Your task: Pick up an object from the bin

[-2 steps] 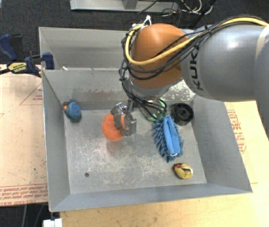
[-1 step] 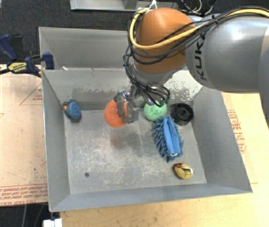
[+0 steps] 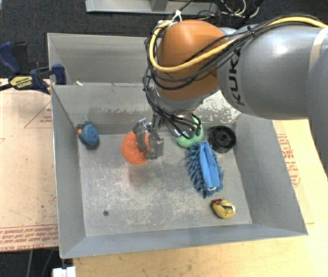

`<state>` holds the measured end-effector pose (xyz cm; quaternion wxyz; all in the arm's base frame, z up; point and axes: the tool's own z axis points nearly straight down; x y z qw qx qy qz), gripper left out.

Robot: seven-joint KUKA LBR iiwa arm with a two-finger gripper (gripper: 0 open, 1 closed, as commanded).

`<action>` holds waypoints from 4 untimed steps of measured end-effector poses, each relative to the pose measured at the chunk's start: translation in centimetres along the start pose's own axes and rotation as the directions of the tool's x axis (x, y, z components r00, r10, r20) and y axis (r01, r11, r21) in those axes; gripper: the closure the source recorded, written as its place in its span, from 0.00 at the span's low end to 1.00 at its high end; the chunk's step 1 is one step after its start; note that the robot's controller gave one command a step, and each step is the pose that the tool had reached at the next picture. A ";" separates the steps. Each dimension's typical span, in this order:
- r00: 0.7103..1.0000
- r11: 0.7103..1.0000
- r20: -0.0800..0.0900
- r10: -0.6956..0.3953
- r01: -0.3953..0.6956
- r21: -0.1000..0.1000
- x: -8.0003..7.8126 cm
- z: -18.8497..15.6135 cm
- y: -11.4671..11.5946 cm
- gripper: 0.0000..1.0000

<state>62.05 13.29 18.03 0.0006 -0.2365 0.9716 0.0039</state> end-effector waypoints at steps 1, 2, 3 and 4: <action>1.000 1.000 -0.001 -0.022 0.022 -0.001 0.2 0.2 0.9 1.00; 0.999 0.999 0.002 -0.046 0.046 -0.002 -1.6 -0.8 1.1 1.00; 0.999 0.999 0.004 -0.049 0.049 -0.001 -2.0 -2.0 1.7 1.00; 0.998 0.998 0.014 -0.061 0.061 0.001 -2.6 0.5 2.1 1.00</action>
Offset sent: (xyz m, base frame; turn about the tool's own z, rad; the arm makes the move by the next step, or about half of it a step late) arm 0.0160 0.0198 0.0147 -0.0488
